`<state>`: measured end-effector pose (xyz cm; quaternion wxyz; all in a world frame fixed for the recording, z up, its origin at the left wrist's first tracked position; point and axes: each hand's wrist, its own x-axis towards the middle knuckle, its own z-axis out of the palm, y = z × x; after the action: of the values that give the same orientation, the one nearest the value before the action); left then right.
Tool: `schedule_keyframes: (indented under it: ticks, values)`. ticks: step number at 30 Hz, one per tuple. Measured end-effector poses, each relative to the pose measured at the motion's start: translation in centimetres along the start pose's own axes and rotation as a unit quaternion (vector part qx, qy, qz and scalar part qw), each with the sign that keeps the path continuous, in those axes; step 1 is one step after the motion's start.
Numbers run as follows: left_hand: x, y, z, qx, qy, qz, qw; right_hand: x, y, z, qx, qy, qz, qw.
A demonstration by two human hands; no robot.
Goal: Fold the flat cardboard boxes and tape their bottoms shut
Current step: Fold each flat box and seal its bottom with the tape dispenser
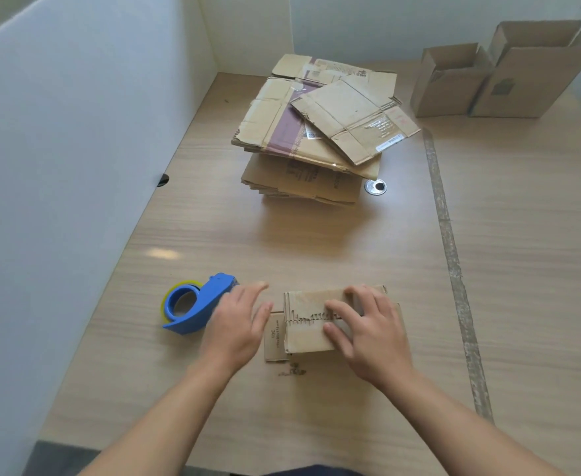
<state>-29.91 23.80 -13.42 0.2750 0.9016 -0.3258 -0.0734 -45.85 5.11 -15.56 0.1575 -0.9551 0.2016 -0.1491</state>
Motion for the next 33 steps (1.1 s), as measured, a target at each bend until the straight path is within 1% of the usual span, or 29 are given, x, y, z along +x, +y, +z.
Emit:
schedule_keyframes:
  ticks: [1, 2, 3, 4, 5, 6, 8, 10, 13, 17, 19, 22, 23, 25, 27, 29, 31, 33]
  values:
    - [0.6, -1.1, -1.0, 0.060, 0.021, -0.022, 0.998, 0.0, 0.0, 0.0, 0.000, 0.001, 0.000, 1.000]
    - [1.1, -2.2, -2.0, 0.129, 0.016, -0.060, 0.990, 0.1, 0.0, 0.1, 0.002, 0.001, 0.002, 1.000]
    - [1.5, -3.3, -2.6, 0.199, -0.021, -0.105, 0.974, 0.1, 0.0, 0.1, 0.005, -0.001, 0.005, 1.000]
    - [1.8, -4.3, -3.1, 0.253, -0.075, -0.144, 0.954, 0.1, -0.1, 0.0, 0.008, -0.002, 0.010, 1.000]
    - [2.1, -5.3, -3.2, 0.278, -0.129, -0.171, 0.936, 0.2, -0.1, 0.0, 0.011, -0.004, 0.014, 1.000]
    - [2.2, -6.1, -3.2, 0.274, -0.167, -0.187, 0.928, 0.2, -0.2, 0.0, 0.011, -0.005, 0.019, 1.000]
    - [2.3, -7.2, -2.7, 0.229, -0.191, -0.192, 0.935, 0.2, -0.2, 0.1, 0.012, -0.003, 0.024, 1.000]
    - [2.2, -7.6, -2.0, 0.199, -0.175, -0.196, 0.944, 0.2, -0.2, 0.2, 0.023, -0.001, 0.027, 0.999]
    - [2.1, -7.6, -1.3, 0.206, -0.156, -0.203, 0.944, 0.4, -0.2, 0.2, 0.048, -0.013, 0.050, 0.998]
    - [2.9, -6.2, -1.3, 0.162, -0.148, -0.179, 0.959, 0.7, -0.3, -0.2, 0.085, -0.036, 0.074, 0.993]
    - [3.5, -4.6, -2.2, 0.133, -0.144, -0.154, 0.968, 0.8, -0.3, -0.5, 0.105, -0.044, 0.084, 0.990]
    - [3.3, -1.8, -4.6, 0.059, -0.115, -0.086, 0.988, 0.8, -0.3, -1.0, 0.147, -0.036, 0.092, 0.984]
    - [3.0, -1.0, -5.4, 0.038, -0.106, -0.055, 0.992, 0.8, -0.3, -1.2, 0.163, -0.031, 0.096, 0.982]
    - [2.1, 0.6, -6.8, 0.024, -0.104, 0.032, 0.994, 0.9, -0.1, -1.4, 0.189, -0.030, 0.102, 0.976]
    - [1.3, 2.0, -7.3, 0.036, -0.109, 0.141, 0.983, 1.0, 0.1, -1.8, 0.226, -0.036, 0.110, 0.967]
    - [0.8, 2.9, -6.8, 0.095, -0.126, 0.249, 0.955, 0.9, 0.3, -2.1, 0.268, -0.040, 0.109, 0.957]
    - [0.6, 3.5, -5.9, 0.141, -0.137, 0.308, 0.931, 0.8, 0.6, -2.4, 0.292, -0.042, 0.090, 0.951]
    - [0.6, 3.9, -5.0, 0.148, -0.152, 0.330, 0.920, 0.6, 1.0, -2.5, 0.314, -0.051, 0.070, 0.946]
